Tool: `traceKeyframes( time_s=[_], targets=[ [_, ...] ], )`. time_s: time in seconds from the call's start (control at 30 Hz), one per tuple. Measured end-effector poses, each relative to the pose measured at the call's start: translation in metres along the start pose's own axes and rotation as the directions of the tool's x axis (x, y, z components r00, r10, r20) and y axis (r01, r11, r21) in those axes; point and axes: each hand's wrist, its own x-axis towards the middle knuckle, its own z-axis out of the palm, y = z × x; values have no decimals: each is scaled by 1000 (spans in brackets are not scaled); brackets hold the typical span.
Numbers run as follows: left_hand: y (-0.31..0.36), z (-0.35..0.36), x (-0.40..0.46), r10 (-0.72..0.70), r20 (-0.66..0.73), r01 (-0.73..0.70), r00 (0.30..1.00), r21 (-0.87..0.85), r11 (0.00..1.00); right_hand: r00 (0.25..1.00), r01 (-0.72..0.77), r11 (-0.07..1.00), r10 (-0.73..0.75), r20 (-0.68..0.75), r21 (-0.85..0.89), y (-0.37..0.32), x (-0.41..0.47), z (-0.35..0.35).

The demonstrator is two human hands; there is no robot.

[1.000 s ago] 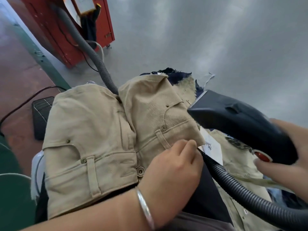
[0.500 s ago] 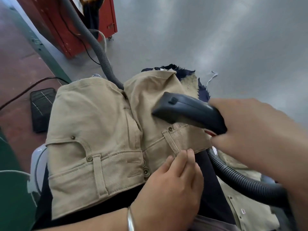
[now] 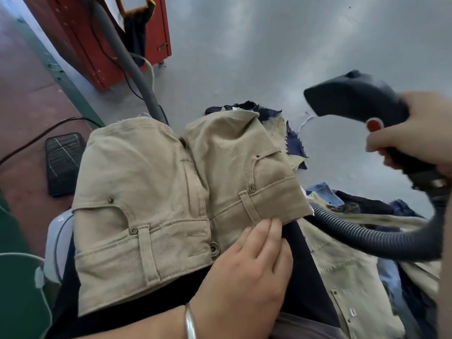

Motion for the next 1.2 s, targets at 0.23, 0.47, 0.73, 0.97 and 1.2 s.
traceKeyframes(
  time_s=[0.23, 0.47, 0.73, 0.97, 1.2],
  targets=[
    [-3, -10, 23, 49, 75, -52, 996, 34, 998, 993, 120, 978, -120, 5, -169, 1, -49, 3],
    [-9, -9, 0, -77, -19, 76, 997, -55, 996, 973, 197, 904, -135, 185, -379, 3, -95, 40],
    [-12, -4, 2, -84, -44, 81, 996, -59, 995, 989, 139, 922, -109, 102, -360, -11, -38, 59],
    [-14, -2, -1, -90, -15, 88, 996, -83, 993, 996, 38, 986, -52, -77, -164, 33, -26, 16],
    [-16, -1, 3, -47, -59, 43, 997, -60, 997, 989, 124, 917, -86, 117, -379, 52, -79, 28]
  ],
)
